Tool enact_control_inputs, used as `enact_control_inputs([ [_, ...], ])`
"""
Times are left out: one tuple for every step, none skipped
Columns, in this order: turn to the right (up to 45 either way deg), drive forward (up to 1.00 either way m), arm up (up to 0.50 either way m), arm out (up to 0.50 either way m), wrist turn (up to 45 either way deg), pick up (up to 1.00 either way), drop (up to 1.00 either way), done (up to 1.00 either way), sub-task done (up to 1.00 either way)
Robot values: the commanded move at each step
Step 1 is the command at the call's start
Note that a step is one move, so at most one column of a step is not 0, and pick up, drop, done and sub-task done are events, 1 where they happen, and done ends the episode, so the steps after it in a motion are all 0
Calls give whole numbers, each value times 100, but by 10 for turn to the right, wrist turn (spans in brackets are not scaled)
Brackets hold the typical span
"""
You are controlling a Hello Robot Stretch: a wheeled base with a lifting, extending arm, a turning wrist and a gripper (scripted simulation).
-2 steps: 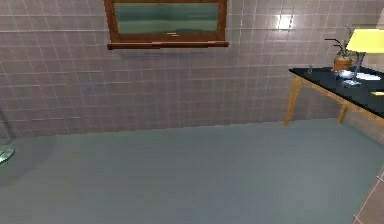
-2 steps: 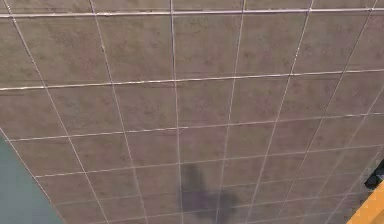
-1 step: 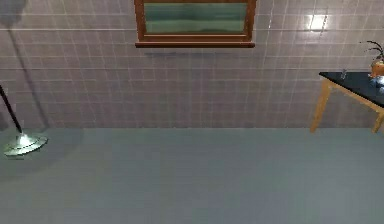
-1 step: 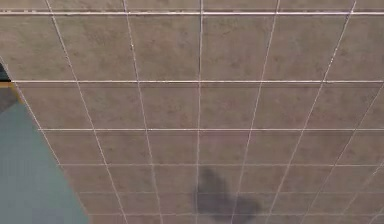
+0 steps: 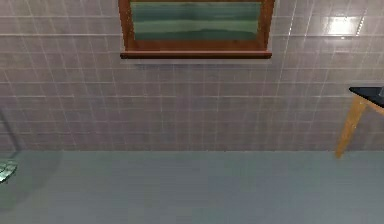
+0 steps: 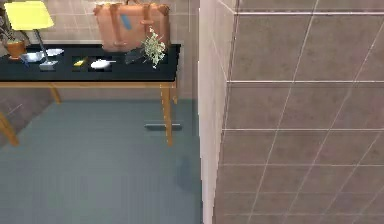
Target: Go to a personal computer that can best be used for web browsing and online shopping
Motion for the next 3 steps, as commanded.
enact_control_inputs([
  [360, 0, 0, 0, 0, 0, 0, 0, 0],
  [0, 40, 0, 0, 0, 0, 0, 0, 0],
  [450, 0, 0, 0, 0, 0, 0, 0, 0],
])
